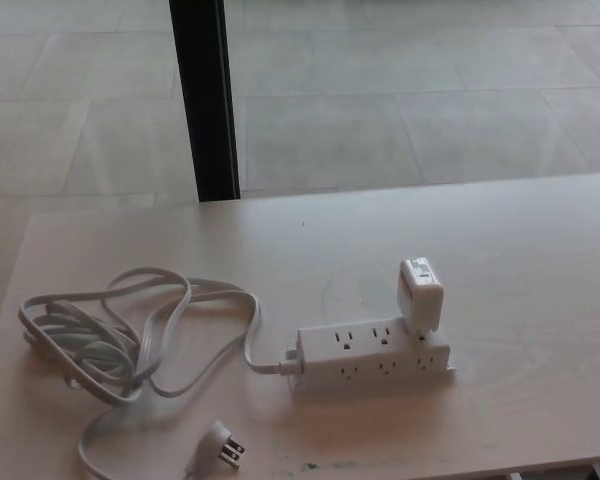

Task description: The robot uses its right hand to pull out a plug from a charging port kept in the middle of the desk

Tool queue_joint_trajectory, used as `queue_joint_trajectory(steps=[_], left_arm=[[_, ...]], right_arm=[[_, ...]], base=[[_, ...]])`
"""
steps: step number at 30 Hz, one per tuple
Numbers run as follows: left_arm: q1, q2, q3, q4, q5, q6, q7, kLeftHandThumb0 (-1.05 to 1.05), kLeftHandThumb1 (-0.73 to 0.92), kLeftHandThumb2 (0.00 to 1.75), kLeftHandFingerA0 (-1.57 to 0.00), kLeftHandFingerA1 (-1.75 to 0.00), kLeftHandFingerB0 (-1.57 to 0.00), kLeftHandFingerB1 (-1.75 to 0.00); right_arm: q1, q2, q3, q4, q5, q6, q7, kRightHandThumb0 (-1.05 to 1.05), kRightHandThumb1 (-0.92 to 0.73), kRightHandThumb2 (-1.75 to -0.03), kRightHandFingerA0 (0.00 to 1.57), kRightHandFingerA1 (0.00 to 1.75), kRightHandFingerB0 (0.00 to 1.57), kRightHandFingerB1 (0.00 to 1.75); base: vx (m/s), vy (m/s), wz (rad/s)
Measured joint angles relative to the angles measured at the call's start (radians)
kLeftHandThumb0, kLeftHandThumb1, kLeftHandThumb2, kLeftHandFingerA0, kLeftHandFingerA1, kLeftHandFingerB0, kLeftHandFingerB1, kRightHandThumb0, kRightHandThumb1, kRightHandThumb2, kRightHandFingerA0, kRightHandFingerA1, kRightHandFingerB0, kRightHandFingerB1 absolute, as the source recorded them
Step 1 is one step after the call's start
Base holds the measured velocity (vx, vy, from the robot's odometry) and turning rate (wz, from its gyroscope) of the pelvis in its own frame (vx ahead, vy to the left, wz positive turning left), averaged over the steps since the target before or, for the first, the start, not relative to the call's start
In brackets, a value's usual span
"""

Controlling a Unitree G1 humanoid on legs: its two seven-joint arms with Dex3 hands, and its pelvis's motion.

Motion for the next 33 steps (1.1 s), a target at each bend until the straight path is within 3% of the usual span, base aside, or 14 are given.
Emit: queue_joint_trajectory(steps=[1, 3, 5, 6, 10, 12, 13, 14, 15, 16, 20, 24, 26, 33], left_arm=[[0.000, 0.000, 0.001, 0.003, -0.002, -0.002, -0.001, -0.60, 0.40, 0.80, -0.65, -0.69, -0.58, -0.53], [-0.002, 0.000, 0.006, 0.010, -0.011, -0.007, -0.004, -0.60, 0.41, 0.80, -0.71, -0.73, -0.59, -0.53], [-0.006, 0.000, 0.008, 0.014, -0.017, -0.010, -0.006, -0.59, 0.41, 0.80, -0.67, -0.69, -0.57, -0.53], [-0.007, 0.000, 0.009, 0.015, -0.019, -0.013, -0.007, -0.57, 0.51, 0.56, -0.72, -0.57, -0.66, -0.40], [-0.006, 0.001, 0.011, 0.019, -0.027, -0.017, -0.010, -0.57, 0.51, 0.57, -0.71, -0.51, -0.65, -0.40], [-0.005, 0.001, 0.011, 0.020, -0.029, -0.019, -0.012, -0.61, 0.41, 0.80, -0.68, -0.62, -0.60, -0.54], [-0.006, 0.001, 0.011, 0.020, -0.030, -0.020, -0.012, -0.63, 0.41, 0.80, -0.66, -0.61, -0.60, -0.53], [-0.006, 0.001, 0.011, 0.020, -0.031, -0.021, -0.013, -0.59, 0.51, 0.57, -0.71, -0.51, -0.65, -0.40], [-0.007, 0.001, 0.011, 0.020, -0.032, -0.023, -0.013, -0.58, 0.51, 0.56, -0.71, -0.52, -0.65, -0.40], [-0.006, 0.001, 0.011, 0.021, -0.032, -0.023, -0.014, -0.57, 0.51, 0.56, -0.73, -0.53, -0.65, -0.40], [-0.008, 0.001, 0.011, 0.021, -0.034, -0.023, -0.014, -0.55, 0.52, 0.57, -0.73, -0.53, -0.64, -0.40], [-0.008, 0.001, 0.011, 0.021, -0.033, -0.023, -0.014, -0.56, 0.52, 0.57, -0.72, -0.51, -0.61, -0.40], [-0.008, 0.001, 0.010, 0.021, -0.033, -0.023, -0.014, -0.57, 0.52, 0.57, -0.72, -0.50, -0.61, -0.40], [-0.011, 0.001, 0.008, 0.020, -0.031, -0.023, -0.015, -0.58, 0.52, 0.57, -0.74, -0.54, -0.64, -0.40]], right_arm=[[-0.005, -0.002, -0.005, 0.001, 0.004, -0.004, 0.001, -0.45, -0.55, -0.57, 0.55, 0.75, 0.47, 0.39], [-0.042, -0.014, -0.019, 0.000, 0.017, -0.015, 0.005, -0.53, -0.42, -0.80, 0.68, 0.84, 0.39, 0.51], [-0.085, -0.040, -0.018, -0.007, 0.021, -0.024, 0.007, -0.53, -0.52, -0.56, 0.78, 0.93, 0.47, 0.37], [-0.106, -0.056, -0.015, -0.011, 0.021, -0.029, 0.007, -0.71, -0.57, -0.58, 0.67, 0.96, 0.37, 0.52], [-0.223, -0.113, 0.011, -0.039, 0.020, -0.049, 0.007, -1.05, -0.64, -0.64, 0.73, 1.41, 0.28, 1.09], [-0.299, -0.131, 0.031, -0.061, 0.017, -0.049, 0.006, -1.05, -0.61, -0.71, 1.05, 1.46, 0.43, 1.22], [-0.331, -0.136, 0.039, -0.071, 0.017, -0.047, 0.006, -0.52, 0.00, -0.87, 1.44, 1.38, 0.39, 0.83], [-0.372, -0.142, 0.051, -0.088, 0.016, -0.046, 0.008, -1.05, -0.52, -1.09, 1.16, 1.46, 0.33, 0.92], [-0.405, -0.148, 0.064, -0.113, 0.015, -0.042, 0.011, -1.05, -0.64, -0.67, 0.79, 1.51, 0.22, 0.90], [-0.433, -0.150, 0.078, -0.147, 0.014, -0.037, 0.013, -1.01, -0.60, -0.63, 0.69, 1.43, 0.20, 0.78], [-0.472, -0.152, 0.111, -0.296, 0.014, -0.017, 0.022, -0.76, -0.54, -0.57, 0.69, 1.03, 0.36, 0.38], [-0.475, -0.151, 0.138, -0.436, 0.015, 0.011, 0.037, -0.74, -0.48, -0.59, 0.80, 0.83, 0.39, 0.34], [-0.477, -0.151, 0.158, -0.506, 0.015, 0.028, 0.043, -0.75, -0.44, -0.84, 0.77, 0.84, 0.35, 0.46], [-0.502, -0.141, 0.263, -0.735, 0.013, 0.108, 0.072, -0.78, -0.48, -0.62, 0.80, 0.82, 0.36, 0.35]], base=[[0.00, 0.000, 0.00], [0.00, 0.000, 0.00], [0.00, 0.000, 0.00], [0.00, 0.000, 0.00], [0.00, 0.000, 0.00], [0.00, 0.000, 0.00], [0.00, 0.000, 0.00], [0.00, 0.000, 0.00], [0.00, 0.000, 0.00], [0.00, 0.000, 0.00], [-0.01, -0.002, 0.03], [0.00, 0.000, 0.00], [0.00, 0.000, 0.00], [0.00, 0.000, 0.00]])
